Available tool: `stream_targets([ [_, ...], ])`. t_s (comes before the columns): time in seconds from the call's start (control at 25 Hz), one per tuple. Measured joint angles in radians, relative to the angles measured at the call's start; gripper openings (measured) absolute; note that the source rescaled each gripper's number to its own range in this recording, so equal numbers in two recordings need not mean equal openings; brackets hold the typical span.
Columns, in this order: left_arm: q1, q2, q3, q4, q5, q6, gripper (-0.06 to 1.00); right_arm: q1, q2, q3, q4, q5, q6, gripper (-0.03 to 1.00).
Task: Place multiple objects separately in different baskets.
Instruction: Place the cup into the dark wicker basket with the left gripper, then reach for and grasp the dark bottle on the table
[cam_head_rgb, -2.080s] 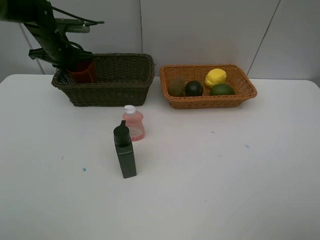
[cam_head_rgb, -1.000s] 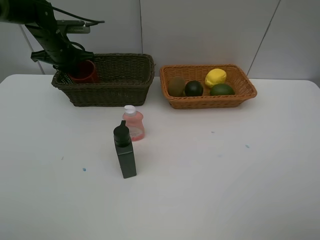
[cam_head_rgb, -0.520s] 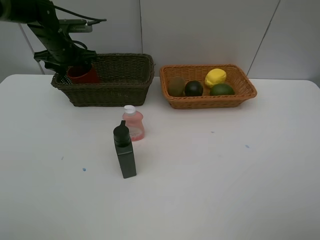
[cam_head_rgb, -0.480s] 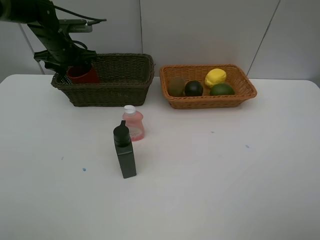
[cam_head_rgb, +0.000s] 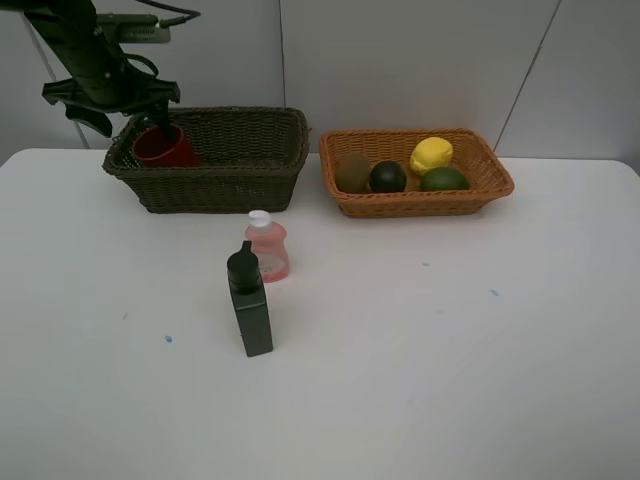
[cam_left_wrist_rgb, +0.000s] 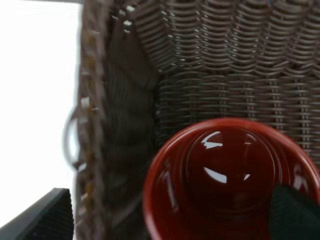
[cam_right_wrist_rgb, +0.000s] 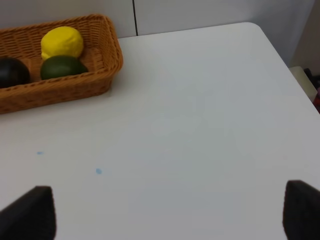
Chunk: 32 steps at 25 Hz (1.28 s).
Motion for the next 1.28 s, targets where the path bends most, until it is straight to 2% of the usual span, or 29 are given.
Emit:
stream_targets([
  [0.32,-0.005,-0.176,0.000,0.002,0.083,0.005,1.00,0.000,0.000,0.000,0.000,0.000,0.000,0.99],
  [0.48,-0.043,-0.266,0.000,0.002,0.094,0.039,1.00,0.000,0.000,0.000,0.000,0.000,0.000,0.99],
  [0.84,-0.213,-0.316,0.000,0.001,0.170,0.120,1.00,0.000,0.000,0.000,0.000,0.000,0.000,0.99],
  [1.0,-0.294,-0.316,0.000,-0.016,0.217,0.125,1.00,0.000,0.000,0.000,0.000,0.000,0.000,0.99],
  [1.12,-0.347,-0.316,0.000,-0.046,0.302,0.091,1.00,0.000,0.000,0.000,0.000,0.000,0.000,0.99],
  [1.28,-0.409,-0.316,0.000,-0.085,0.416,-0.055,1.00,0.000,0.000,0.000,0.000,0.000,0.000,0.99],
])
